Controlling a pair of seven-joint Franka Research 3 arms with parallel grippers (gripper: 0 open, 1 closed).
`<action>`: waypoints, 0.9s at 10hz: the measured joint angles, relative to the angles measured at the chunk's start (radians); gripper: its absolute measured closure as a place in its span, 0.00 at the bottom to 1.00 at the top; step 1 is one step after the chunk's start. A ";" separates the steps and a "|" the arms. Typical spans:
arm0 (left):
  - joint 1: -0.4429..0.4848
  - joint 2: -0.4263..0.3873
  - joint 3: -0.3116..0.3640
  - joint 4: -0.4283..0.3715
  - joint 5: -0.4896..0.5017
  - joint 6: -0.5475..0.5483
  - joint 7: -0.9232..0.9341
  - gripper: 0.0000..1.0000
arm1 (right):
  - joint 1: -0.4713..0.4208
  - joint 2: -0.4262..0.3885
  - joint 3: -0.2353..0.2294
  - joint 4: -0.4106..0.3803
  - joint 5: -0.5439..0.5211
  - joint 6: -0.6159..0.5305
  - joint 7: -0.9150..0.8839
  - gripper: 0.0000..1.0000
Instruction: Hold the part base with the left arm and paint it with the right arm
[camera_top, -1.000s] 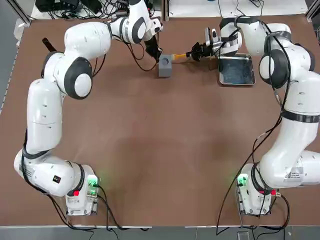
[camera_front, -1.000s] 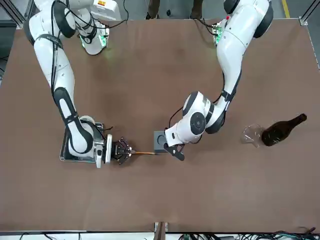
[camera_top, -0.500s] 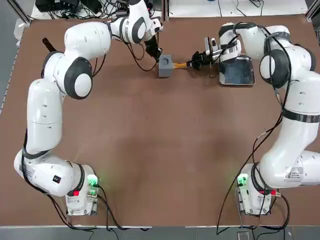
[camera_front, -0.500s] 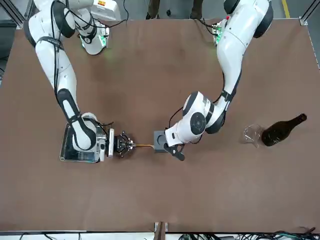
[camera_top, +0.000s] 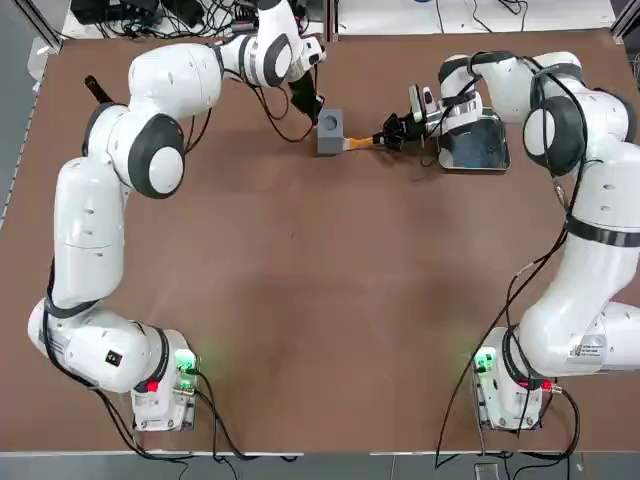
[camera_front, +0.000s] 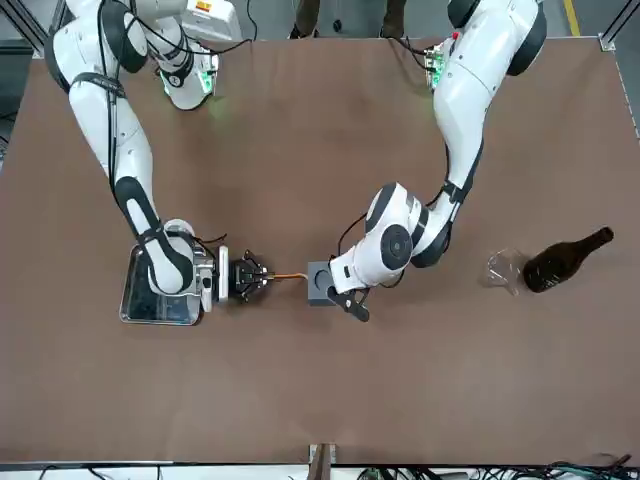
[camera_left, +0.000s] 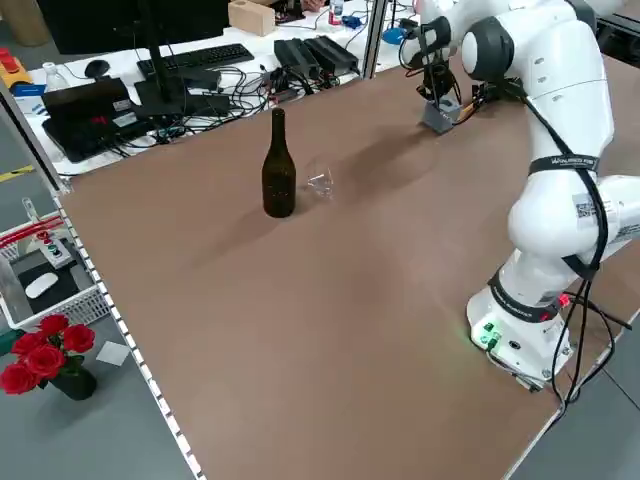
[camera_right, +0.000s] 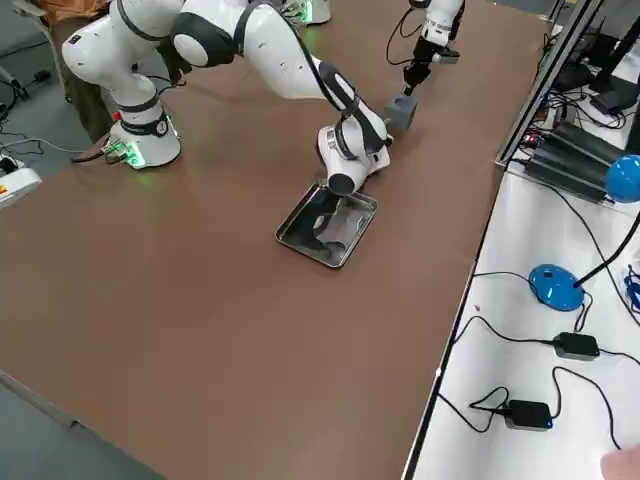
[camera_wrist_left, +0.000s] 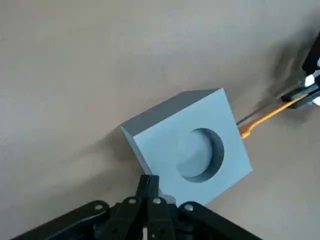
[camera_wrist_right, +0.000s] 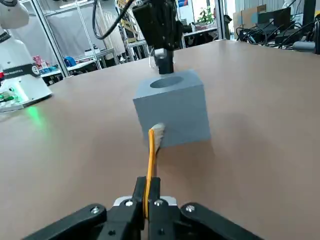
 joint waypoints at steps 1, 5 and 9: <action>0.000 0.000 0.000 0.000 0.000 0.000 0.000 0.99 | 0.000 -0.006 0.001 -0.012 0.003 -0.009 -0.003 0.95; 0.000 0.000 0.000 0.000 0.000 0.000 0.000 0.99 | -0.001 -0.034 0.003 -0.057 0.014 -0.025 -0.011 0.95; 0.000 0.000 0.000 0.000 0.000 0.000 0.000 0.99 | -0.001 -0.037 0.005 -0.065 0.032 -0.026 -0.013 0.95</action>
